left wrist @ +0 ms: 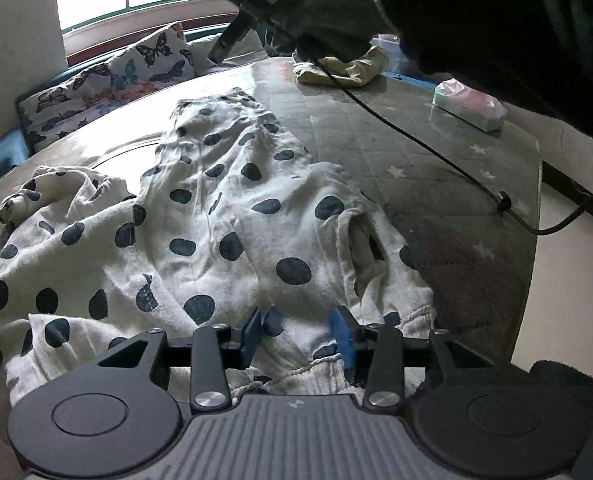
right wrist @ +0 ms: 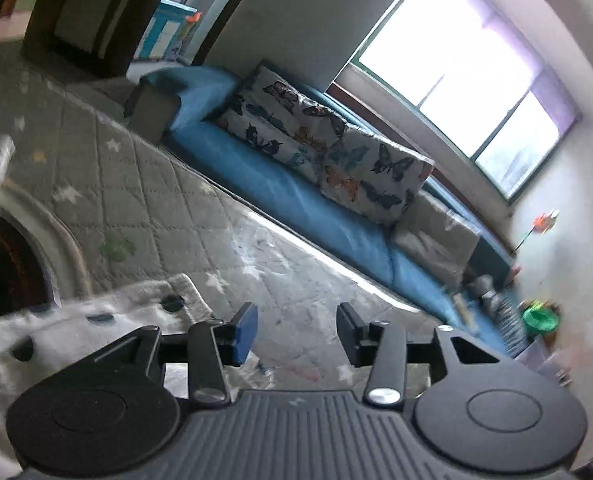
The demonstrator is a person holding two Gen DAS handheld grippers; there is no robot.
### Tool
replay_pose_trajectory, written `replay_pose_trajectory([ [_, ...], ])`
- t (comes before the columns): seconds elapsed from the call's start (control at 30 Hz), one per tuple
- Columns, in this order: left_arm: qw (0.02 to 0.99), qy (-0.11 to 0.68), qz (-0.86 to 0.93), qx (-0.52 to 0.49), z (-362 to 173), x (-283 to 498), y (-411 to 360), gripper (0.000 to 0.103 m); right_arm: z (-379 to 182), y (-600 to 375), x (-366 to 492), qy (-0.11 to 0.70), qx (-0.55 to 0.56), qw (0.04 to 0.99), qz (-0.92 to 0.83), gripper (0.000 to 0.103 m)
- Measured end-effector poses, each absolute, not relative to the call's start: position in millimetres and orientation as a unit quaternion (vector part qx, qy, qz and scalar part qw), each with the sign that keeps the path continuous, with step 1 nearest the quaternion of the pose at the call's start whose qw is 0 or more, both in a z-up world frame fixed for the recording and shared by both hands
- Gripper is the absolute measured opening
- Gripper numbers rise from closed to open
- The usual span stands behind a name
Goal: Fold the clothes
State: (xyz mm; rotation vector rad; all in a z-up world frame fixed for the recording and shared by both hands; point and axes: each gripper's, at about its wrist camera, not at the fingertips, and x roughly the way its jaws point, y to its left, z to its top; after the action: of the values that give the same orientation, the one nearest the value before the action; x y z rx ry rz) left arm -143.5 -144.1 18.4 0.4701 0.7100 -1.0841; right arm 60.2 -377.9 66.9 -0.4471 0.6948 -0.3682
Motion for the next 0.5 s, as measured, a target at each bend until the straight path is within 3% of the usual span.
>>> replay_pose_trajectory([
  [0.23, 0.762, 0.318, -0.522, 0.214, 23, -149, -157, 0.046, 70, -386, 16, 0.397, -0.06, 0.914, -0.066, 0.045],
  [0.5, 0.748, 0.326, -0.532, 0.227, 18, -164, -161, 0.051, 22, -385, 3, 0.436, -0.022, 0.898, -0.058, 0.048],
])
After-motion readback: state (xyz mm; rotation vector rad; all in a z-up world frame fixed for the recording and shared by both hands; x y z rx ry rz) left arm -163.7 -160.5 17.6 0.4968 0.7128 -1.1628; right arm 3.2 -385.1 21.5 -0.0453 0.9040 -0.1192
